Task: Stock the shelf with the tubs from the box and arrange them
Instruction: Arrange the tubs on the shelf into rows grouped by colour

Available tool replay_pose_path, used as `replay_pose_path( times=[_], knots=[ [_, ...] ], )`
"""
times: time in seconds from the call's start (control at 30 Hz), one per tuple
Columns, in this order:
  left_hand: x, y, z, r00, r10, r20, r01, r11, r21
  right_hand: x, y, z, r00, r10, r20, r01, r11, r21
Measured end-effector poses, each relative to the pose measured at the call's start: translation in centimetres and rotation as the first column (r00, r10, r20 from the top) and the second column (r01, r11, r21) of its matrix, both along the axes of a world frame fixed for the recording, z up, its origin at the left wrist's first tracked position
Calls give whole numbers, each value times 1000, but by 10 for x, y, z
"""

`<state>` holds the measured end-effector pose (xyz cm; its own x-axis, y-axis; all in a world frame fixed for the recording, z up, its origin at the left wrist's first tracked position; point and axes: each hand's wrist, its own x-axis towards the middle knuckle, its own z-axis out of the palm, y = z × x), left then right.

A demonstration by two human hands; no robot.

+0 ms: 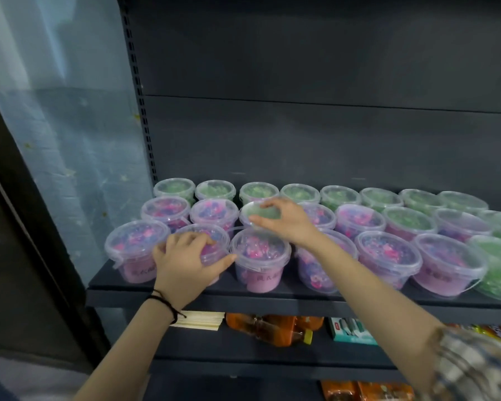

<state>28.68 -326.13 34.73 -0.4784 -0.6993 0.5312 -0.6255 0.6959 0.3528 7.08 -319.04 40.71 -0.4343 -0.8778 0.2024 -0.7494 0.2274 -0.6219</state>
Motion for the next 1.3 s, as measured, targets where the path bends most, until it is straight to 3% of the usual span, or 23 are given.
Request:
replay_pose_path(
  times=[0.2, 0.37, 0.5, 0.63, 0.8, 0.9, 1.1, 1.3],
  knots=[
    [-19, -8, 11, 990, 88, 109, -88, 996, -4, -32, -56, -9, 990, -109, -90, 130, 954, 269],
    [-25, -18, 8, 990, 70, 120, -61, 995, -77, -29, -70, -8, 977, -34, -211, 138, 855, 500],
    [-29, -20, 5, 992, 44, 117, -31, 993, -110, -32, -68, -8, 977, -69, -201, 144, 909, 390],
    [-42, -16, 17, 987, -68, 143, 66, 998, 20, -45, -65, 5, 985, -163, -46, 169, 975, 145],
    [-66, -10, 23, 972, -136, 191, 114, 986, 123, -104, -41, 45, 954, -289, 80, 294, 955, -51],
    [-77, -7, 18, 960, -98, 261, 84, 994, 63, -151, -18, 51, 923, -384, 21, 384, 922, -53],
    [-80, -10, 25, 938, -88, 337, 42, 989, 143, -215, 3, 38, 848, -512, -138, 512, 858, -37],
    [-91, -8, 29, 944, 19, 330, -56, 993, 103, -237, -9, 39, 903, -411, -125, 412, 911, -19]
  ],
)
